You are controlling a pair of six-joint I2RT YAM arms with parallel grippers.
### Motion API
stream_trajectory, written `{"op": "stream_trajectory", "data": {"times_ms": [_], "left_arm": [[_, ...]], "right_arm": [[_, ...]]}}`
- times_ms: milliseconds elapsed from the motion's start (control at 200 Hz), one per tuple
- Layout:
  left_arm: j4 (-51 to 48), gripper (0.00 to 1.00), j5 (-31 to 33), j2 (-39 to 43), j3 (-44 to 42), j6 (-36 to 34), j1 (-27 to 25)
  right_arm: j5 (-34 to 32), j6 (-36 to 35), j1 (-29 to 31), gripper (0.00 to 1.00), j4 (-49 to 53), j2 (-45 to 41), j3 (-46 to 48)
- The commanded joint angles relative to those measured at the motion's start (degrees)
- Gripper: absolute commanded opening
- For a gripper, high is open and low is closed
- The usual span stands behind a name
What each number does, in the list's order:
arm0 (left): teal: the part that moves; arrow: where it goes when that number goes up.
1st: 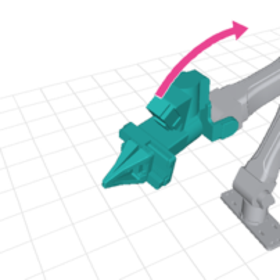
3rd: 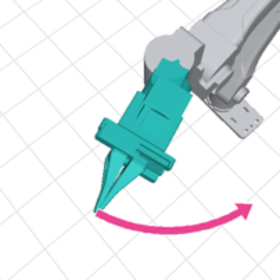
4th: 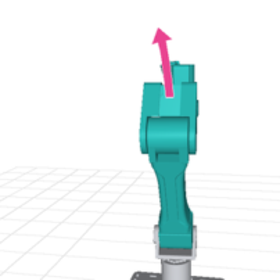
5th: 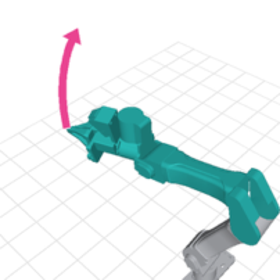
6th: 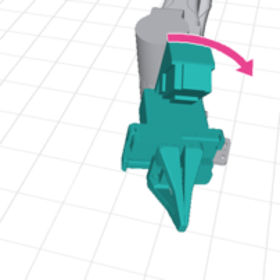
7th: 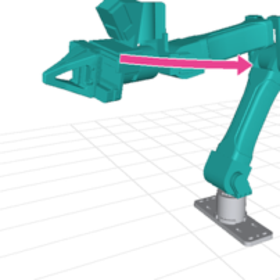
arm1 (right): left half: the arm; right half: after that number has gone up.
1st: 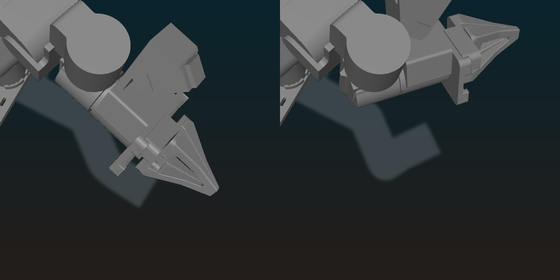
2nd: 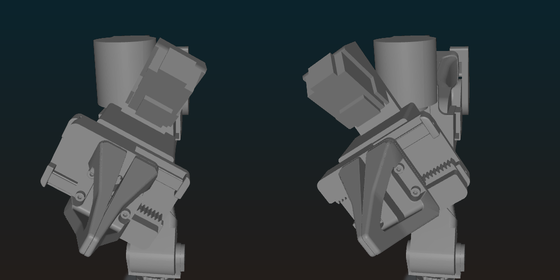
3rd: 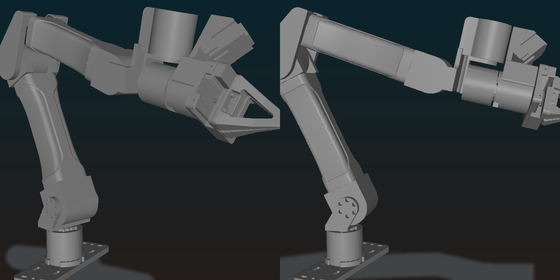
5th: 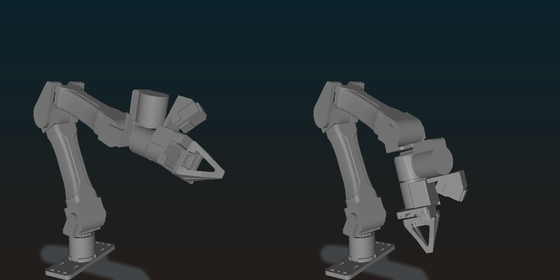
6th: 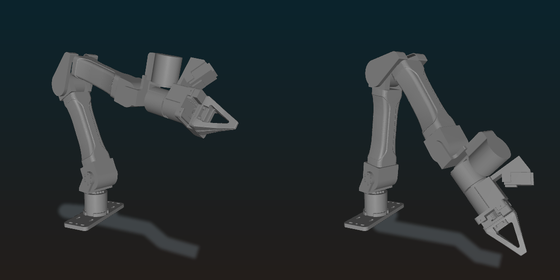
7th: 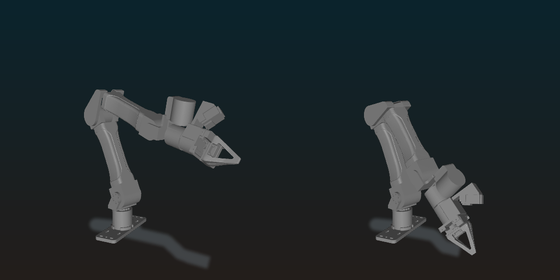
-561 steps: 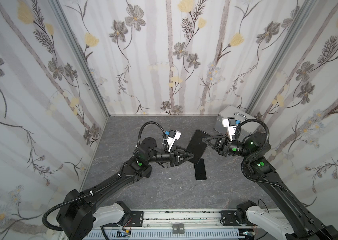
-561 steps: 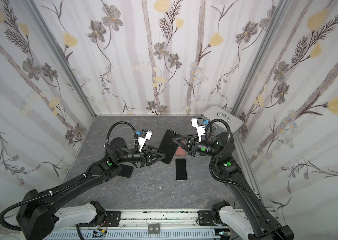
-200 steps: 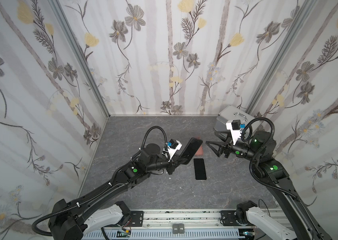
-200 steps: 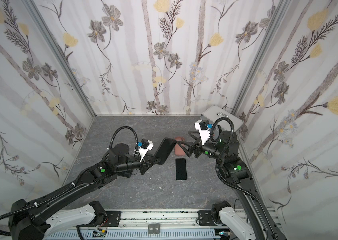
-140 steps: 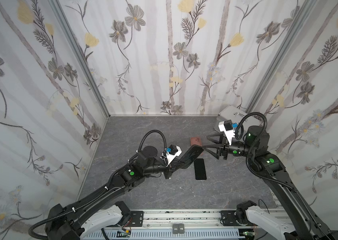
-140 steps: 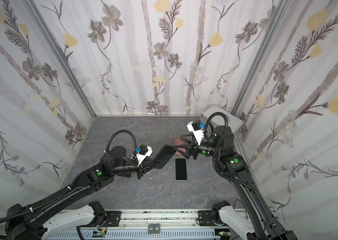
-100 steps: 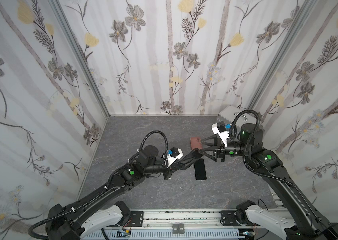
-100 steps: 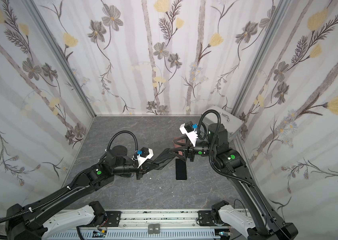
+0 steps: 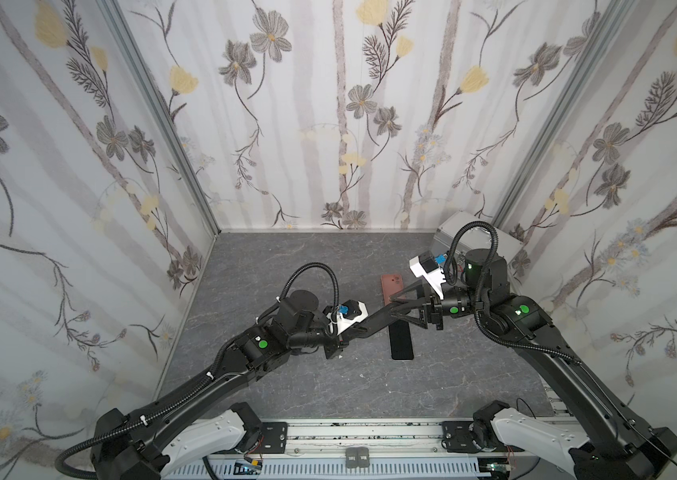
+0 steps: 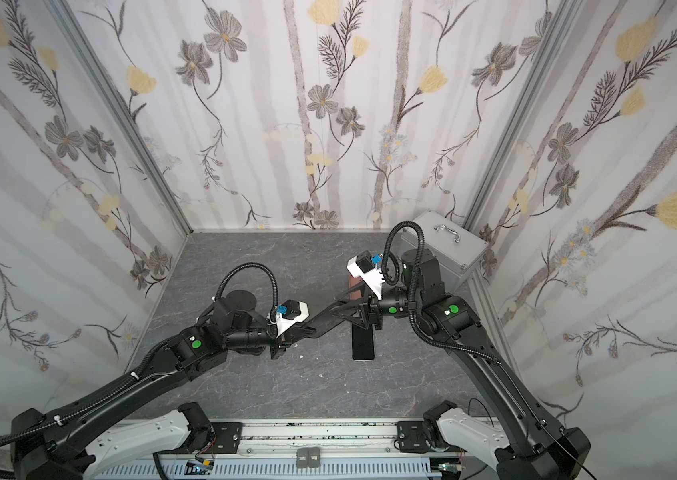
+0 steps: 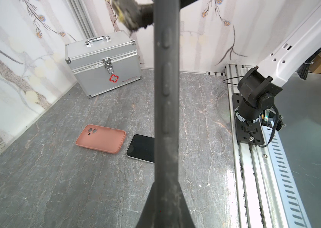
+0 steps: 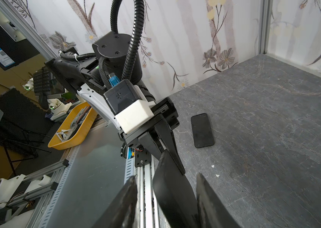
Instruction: Take the phone out of the phone case
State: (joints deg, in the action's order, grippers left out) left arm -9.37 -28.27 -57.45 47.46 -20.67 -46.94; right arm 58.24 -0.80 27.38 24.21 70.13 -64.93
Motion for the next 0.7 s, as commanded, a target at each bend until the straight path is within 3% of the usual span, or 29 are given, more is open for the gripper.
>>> {"op": "stream_trajectory", "data": {"times_ms": [0,445,694], "left_arm": [[2.25,0.0,0.06,-0.25,1.1,-1.81,0.0],[2.16,0.0,1.29,-0.82,1.85,-2.41,-0.29],[2.38,0.0,7.67,-0.65,3.03,-3.45,-0.55]], "right_arm": [[1.76,0.36,0.06,0.42,-3.14,0.44,0.41],[2.99,2.78,0.14,0.23,-4.95,1.28,2.15],[6.73,12.98,0.22,0.19,-13.12,1.16,5.71]]}}
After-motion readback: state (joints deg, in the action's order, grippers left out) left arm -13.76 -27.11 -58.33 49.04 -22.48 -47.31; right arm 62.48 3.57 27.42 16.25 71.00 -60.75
